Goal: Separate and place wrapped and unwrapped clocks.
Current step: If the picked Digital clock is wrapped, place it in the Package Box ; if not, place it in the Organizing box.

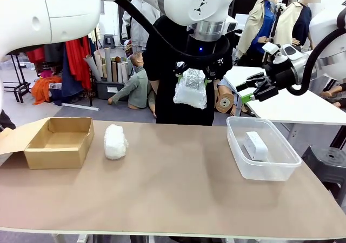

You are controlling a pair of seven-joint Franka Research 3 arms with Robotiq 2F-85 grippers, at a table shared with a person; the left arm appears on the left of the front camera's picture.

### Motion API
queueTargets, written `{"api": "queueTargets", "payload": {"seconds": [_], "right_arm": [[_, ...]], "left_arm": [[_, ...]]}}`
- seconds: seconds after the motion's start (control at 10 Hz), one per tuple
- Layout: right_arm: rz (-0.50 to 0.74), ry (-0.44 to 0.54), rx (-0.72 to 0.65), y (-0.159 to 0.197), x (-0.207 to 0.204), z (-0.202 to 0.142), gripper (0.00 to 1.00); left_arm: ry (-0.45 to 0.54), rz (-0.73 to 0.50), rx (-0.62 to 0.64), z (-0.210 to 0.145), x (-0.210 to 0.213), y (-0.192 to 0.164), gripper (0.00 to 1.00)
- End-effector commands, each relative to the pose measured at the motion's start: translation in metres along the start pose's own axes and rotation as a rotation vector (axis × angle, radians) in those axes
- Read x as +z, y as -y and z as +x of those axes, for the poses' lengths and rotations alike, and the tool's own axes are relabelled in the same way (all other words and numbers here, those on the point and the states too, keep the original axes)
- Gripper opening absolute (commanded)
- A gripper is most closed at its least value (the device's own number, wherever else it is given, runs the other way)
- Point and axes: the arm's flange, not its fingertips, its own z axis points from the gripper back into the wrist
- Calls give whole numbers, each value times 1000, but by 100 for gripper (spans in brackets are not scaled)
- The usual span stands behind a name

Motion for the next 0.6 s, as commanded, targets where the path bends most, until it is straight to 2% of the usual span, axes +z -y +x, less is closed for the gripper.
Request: {"api": "queueTargets", "payload": {"seconds": [0.0, 0.3, 0.4, 0.5], "right_arm": [[-1, -1, 3, 0, 1, 1, 100], [-1, -1, 3, 0, 1, 1, 100], [-1, -1, 3, 0, 1, 1, 100], [-1, -1, 3, 0, 1, 1, 100]], "left_arm": [[4, -17, -9, 0, 4, -4, 0], [0, 0, 0, 0, 0, 0, 0], [-73, -12, -89, -5, 6, -10, 0], [-121, 15, -126, -14, 14, -25, 0]]}}
